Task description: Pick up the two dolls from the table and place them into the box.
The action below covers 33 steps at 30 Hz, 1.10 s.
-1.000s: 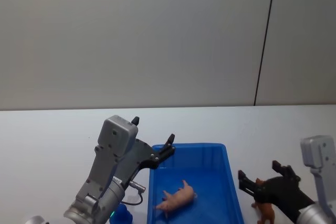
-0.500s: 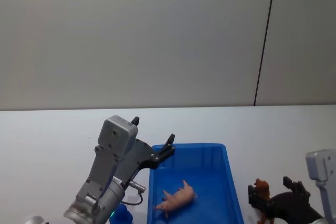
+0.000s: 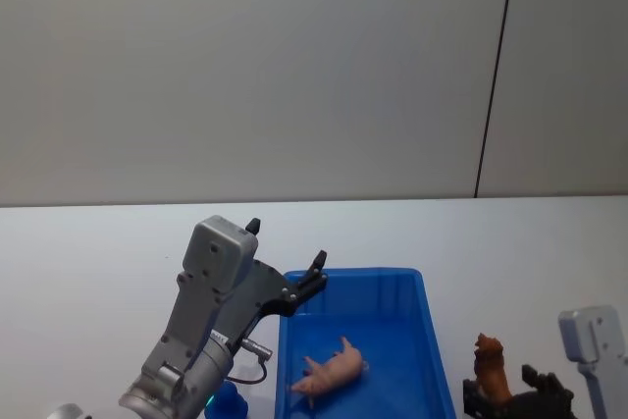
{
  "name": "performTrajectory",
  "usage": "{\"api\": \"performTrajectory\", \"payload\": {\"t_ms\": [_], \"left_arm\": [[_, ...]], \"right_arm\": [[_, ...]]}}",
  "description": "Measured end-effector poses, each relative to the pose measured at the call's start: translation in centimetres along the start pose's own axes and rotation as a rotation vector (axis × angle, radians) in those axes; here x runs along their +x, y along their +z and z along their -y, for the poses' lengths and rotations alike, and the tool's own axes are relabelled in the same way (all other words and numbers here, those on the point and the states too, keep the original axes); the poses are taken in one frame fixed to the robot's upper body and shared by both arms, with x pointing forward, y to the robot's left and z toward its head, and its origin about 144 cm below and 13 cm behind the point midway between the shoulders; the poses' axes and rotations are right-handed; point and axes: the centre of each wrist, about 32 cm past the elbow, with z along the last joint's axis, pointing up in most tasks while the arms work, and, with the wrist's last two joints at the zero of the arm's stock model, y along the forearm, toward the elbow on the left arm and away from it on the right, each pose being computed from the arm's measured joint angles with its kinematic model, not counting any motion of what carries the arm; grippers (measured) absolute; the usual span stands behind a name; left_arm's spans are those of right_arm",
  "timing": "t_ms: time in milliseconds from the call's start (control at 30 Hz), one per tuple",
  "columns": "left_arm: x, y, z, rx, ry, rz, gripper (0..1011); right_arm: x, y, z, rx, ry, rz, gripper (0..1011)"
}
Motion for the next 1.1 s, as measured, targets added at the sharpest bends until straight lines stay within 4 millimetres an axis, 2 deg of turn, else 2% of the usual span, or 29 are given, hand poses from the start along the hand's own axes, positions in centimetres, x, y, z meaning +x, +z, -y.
{"api": "performTrajectory", "payload": {"t_ms": [67,233,300,333,433,500,600,633,700,1100], "left_arm": [[0.0,0.0,0.0,0.000,0.000,0.000,1001],[0.0,0.0,0.0,0.000,0.000,0.000,1001],[0.0,0.0,0.0,0.000,0.000,0.000,1001],[0.0,0.0,0.0,0.000,0.000,0.000,1001],[0.0,0.0,0.0,0.000,0.000,0.000,1001],[0.0,0.0,0.0,0.000,0.000,0.000,1001],[0.0,0.0,0.0,0.000,0.000,0.000,1001],[0.0,0.0,0.0,0.000,0.000,0.000,1001],[0.0,0.0,0.0,0.000,0.000,0.000,1001],[0.0,0.0,0.0,0.000,0.000,0.000,1001]], "right_arm": [[0.0,-0.1,0.0,-0.009,0.001,-0.003,902],[-0.1,-0.6,-0.1,-0.034,0.003,-0.009,740],[-0.1,-0.7,-0.1,-0.038,0.003,-0.010,704],[-0.1,-0.7,-0.1,-0.042,0.003,-0.011,644],[-0.2,-0.8,-0.1,-0.045,0.002,-0.009,589],[-0.2,-0.8,0.0,-0.047,-0.003,-0.002,482],[-0.2,-0.8,0.0,-0.044,-0.007,0.006,423],[-0.2,-0.7,0.1,-0.042,-0.008,0.009,359],[-0.3,-0.5,0.2,-0.029,-0.014,0.025,299],[-0.4,1.0,0.6,0.075,-0.006,0.104,289]]}}
